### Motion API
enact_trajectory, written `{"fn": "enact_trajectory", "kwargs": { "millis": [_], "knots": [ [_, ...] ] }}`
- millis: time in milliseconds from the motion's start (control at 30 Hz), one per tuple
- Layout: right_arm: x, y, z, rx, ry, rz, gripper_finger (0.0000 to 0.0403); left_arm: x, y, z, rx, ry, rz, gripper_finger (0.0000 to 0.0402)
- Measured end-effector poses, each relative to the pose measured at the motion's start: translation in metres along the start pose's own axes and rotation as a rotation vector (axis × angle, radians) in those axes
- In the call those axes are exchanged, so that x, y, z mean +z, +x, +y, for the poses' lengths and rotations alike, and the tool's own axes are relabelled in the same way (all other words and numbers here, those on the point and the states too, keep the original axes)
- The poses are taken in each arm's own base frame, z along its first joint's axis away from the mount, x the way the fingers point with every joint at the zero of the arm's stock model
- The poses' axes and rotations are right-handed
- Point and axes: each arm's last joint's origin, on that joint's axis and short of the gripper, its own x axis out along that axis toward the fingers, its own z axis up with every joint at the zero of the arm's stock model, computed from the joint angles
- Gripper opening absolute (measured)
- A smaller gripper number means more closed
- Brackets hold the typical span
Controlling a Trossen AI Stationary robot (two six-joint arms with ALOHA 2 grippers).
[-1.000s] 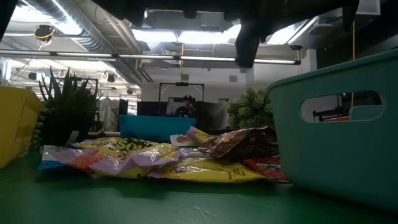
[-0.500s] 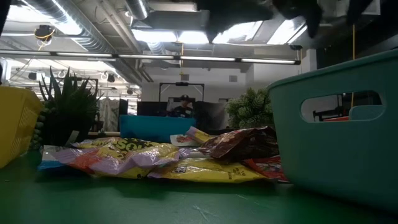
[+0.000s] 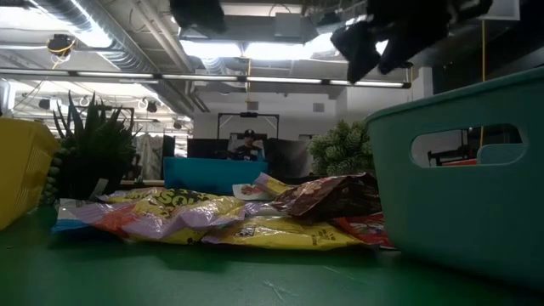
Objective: Sort candy
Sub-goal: Put the yellow candy into the yellow bin
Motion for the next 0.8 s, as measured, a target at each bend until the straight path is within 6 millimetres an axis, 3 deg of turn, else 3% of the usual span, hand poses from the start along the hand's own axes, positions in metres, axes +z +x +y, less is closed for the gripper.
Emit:
{"fn": "enact_trajectory", "kwargs": {
  "millis": [133,433,800],
  "knots": [
    [-0.012,0.013,-0.007,-0.027,-0.023,-0.029,0.0214,-0.003,-0.002,0.000,0.063,0.015,0.009,0.0119],
    [-0.025,0.030,-0.022,0.005,-0.042,-0.119,0.0214,-0.003,0.019,-0.003,0.087,0.019,0.029,0.0119],
    [-0.036,0.083,-0.033,0.100,-0.029,-0.059,0.0214,-0.002,0.030,-0.006,0.085,0.013,0.030,0.0119]
  ]
}}
